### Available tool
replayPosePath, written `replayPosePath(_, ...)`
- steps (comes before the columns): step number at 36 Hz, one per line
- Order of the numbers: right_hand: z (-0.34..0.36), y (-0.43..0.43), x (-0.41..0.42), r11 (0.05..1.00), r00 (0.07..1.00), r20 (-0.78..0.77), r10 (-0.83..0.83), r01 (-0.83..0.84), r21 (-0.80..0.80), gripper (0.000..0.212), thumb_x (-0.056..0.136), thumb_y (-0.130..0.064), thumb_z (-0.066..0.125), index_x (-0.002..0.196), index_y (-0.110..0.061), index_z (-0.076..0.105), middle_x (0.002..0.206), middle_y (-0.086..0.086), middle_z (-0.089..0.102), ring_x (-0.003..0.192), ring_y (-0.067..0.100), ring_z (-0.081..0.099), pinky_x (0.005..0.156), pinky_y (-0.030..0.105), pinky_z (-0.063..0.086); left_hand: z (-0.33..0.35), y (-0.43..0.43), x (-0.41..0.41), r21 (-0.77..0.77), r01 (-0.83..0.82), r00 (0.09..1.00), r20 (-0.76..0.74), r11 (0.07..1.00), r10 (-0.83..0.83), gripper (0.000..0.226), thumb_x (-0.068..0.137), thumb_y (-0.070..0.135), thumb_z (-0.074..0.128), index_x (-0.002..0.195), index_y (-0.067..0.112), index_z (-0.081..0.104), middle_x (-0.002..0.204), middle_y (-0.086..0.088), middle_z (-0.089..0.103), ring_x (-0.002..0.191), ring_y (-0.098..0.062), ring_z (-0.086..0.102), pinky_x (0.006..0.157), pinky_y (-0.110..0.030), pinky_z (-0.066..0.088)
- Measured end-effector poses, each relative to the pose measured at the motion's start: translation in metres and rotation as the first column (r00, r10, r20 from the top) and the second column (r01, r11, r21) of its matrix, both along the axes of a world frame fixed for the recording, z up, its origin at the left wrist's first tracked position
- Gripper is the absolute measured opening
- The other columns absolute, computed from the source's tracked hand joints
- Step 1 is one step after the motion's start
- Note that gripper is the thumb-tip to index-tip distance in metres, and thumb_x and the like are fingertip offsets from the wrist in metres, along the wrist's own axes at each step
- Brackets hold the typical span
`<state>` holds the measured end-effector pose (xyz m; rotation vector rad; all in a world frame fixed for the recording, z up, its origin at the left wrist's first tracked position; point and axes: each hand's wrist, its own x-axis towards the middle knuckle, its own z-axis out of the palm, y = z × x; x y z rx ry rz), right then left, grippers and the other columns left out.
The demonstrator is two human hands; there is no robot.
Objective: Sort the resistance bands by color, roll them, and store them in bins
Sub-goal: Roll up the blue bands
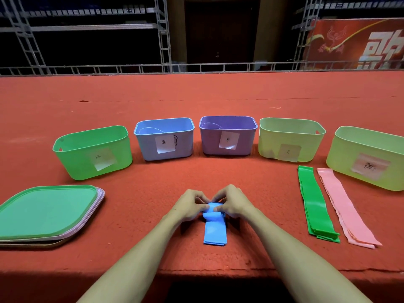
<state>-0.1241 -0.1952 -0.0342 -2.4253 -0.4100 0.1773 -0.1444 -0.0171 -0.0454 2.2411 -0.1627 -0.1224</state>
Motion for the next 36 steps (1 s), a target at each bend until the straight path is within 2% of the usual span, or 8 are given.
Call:
replayPosePath(5, 0.003, -0.003, 0.000, 0.999, 0.998, -0.038, 0.040, -0.039, 0.027, 0.023, 0.075, -0.013, 0.079, 0.097, -0.017, 0.077, 0.089, -0.002, 0.075, 0.075, 0.001, 0.061, 0.068, 0.016, 0.048, 0.000, -0.003, -0.001, 0.037, -0.037, 0.999, 0.018, 0.999, 0.037, 0.019, 0.075, 0.009, 0.075, 0.073, 0.027, 0.069, 0.083, -0.001, 0.075, 0.077, -0.012, 0.066, 0.081, -0.035, 0.054)
replayPosePath(10, -0.002, -0.009, 0.002, 0.993, 0.995, -0.083, 0.053, -0.044, 0.110, 0.017, 0.081, -0.014, 0.072, 0.097, -0.017, 0.077, 0.076, -0.006, 0.070, 0.050, -0.011, 0.049, 0.060, 0.017, 0.043, -0.003, -0.003, 0.001, 0.108, -0.061, 0.998, 0.026, 0.992, 0.058, 0.020, 0.071, 0.021, 0.079, 0.067, 0.035, 0.065, 0.079, 0.008, 0.073, 0.098, -0.023, 0.062, 0.091, -0.041, 0.049)
replayPosePath(15, -0.009, -0.007, 0.003, 0.996, 0.996, -0.087, -0.017, 0.024, 0.084, 0.030, 0.081, -0.020, 0.074, 0.110, -0.012, 0.072, 0.104, -0.002, 0.072, 0.085, 0.003, 0.061, 0.080, 0.022, 0.048, -0.002, -0.004, -0.001, 0.131, -0.075, 0.996, 0.051, 0.989, 0.069, 0.024, 0.069, 0.020, 0.078, 0.067, 0.037, 0.061, 0.081, 0.006, 0.072, 0.100, -0.023, 0.059, 0.095, -0.039, 0.045)
replayPosePath(21, -0.003, -0.008, 0.001, 0.999, 0.992, -0.120, 0.033, -0.029, 0.036, 0.022, 0.077, -0.020, 0.076, 0.099, -0.015, 0.076, 0.088, 0.003, 0.075, 0.069, 0.008, 0.057, 0.070, 0.033, 0.052, 0.001, -0.007, -0.009, 0.135, -0.074, 0.996, 0.067, 0.988, 0.065, 0.022, 0.072, 0.021, 0.077, 0.088, 0.030, 0.065, 0.087, 0.007, 0.069, 0.105, -0.019, 0.051, 0.082, -0.025, 0.031)
replayPosePath(25, 0.002, -0.008, -0.001, 0.998, 0.994, -0.097, 0.057, -0.054, 0.027, 0.022, 0.072, -0.015, 0.079, 0.094, -0.014, 0.077, 0.083, 0.007, 0.075, 0.066, 0.010, 0.058, 0.069, 0.035, 0.054, 0.002, -0.009, -0.010, 0.177, -0.026, 0.999, 0.039, 0.984, 0.020, 0.028, 0.072, 0.025, 0.076, 0.099, 0.029, 0.071, 0.091, 0.012, 0.071, 0.108, -0.019, 0.050, 0.091, -0.027, 0.035)
replayPosePath(27, 0.003, -0.008, -0.003, 0.998, 0.995, -0.082, 0.056, -0.053, 0.031, 0.023, 0.071, -0.014, 0.079, 0.094, -0.014, 0.077, 0.083, 0.006, 0.075, 0.068, 0.009, 0.059, 0.071, 0.032, 0.054, 0.004, -0.008, -0.011, 0.159, -0.011, 1.000, 0.004, 0.987, 0.010, 0.027, 0.067, 0.029, 0.076, 0.093, 0.033, 0.072, 0.091, 0.013, 0.072, 0.106, -0.020, 0.054, 0.095, -0.032, 0.042)
replayPosePath(32, 0.005, -0.010, -0.013, 0.996, 0.998, -0.017, 0.067, -0.065, 0.060, 0.023, 0.070, -0.011, 0.080, 0.093, -0.010, 0.076, 0.079, 0.001, 0.071, 0.070, 0.006, 0.058, 0.068, 0.024, 0.050, 0.010, -0.007, -0.014, 0.011, 0.049, 0.996, -0.069, 0.999, -0.048, 0.015, 0.078, 0.010, 0.074, 0.089, 0.019, 0.069, 0.083, -0.006, 0.070, 0.073, -0.013, 0.059, 0.070, -0.028, 0.048)
replayPosePath(36, 0.003, -0.011, -0.020, 0.996, 0.996, 0.052, 0.069, -0.072, 0.059, 0.025, 0.070, -0.012, 0.080, 0.094, -0.010, 0.076, 0.079, 0.001, 0.071, 0.070, 0.007, 0.056, 0.069, 0.026, 0.049, 0.009, -0.006, -0.013, 0.050, 0.054, 0.998, -0.030, 0.997, -0.052, 0.021, 0.075, 0.012, 0.077, 0.082, 0.028, 0.066, 0.084, -0.006, 0.074, 0.072, -0.014, 0.064, 0.078, -0.036, 0.054)
